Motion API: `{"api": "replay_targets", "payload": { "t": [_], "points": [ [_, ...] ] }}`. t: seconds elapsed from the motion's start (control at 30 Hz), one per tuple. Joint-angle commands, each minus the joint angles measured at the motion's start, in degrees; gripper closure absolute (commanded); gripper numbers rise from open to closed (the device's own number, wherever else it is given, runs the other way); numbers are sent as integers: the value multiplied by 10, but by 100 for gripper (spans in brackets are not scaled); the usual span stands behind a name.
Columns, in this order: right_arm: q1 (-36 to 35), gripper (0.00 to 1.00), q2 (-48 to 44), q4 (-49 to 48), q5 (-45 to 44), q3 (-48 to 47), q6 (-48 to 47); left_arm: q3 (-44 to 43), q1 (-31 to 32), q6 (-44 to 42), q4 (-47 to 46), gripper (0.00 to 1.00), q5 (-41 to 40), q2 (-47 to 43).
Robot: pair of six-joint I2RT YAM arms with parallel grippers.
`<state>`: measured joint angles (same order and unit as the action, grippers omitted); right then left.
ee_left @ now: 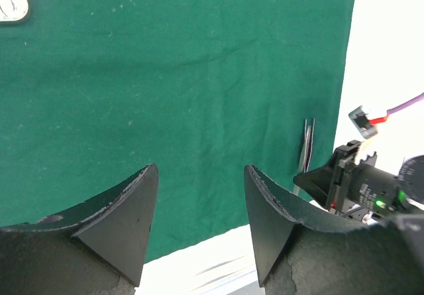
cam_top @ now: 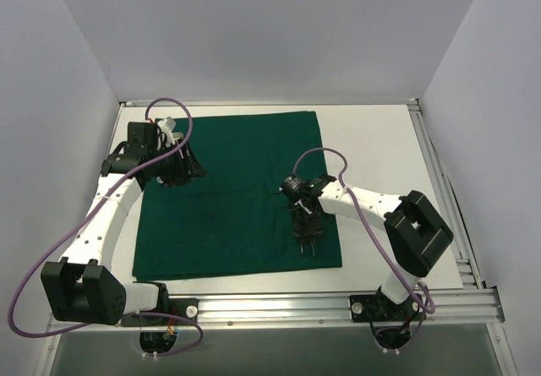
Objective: Open and lay out the surgical kit
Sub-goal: Place the medical item in the surgical kit.
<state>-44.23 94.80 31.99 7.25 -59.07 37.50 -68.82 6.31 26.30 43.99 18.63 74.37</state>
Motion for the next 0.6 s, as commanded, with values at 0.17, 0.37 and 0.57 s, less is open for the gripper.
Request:
{"api": "replay_targets", "payload": {
  "t": [0.17, 0.37, 0.57],
  "points": [
    [5, 100, 18, 23, -19, 16, -5, 2, 1, -5, -11, 37, 11, 2],
    [7, 100, 30, 17, -14, 17, -8, 0, 0, -8, -11, 37, 14, 5],
    [8, 90, 35, 17, -13, 18, -7, 5, -1, -13, -13, 37, 16, 6]
  ]
}}
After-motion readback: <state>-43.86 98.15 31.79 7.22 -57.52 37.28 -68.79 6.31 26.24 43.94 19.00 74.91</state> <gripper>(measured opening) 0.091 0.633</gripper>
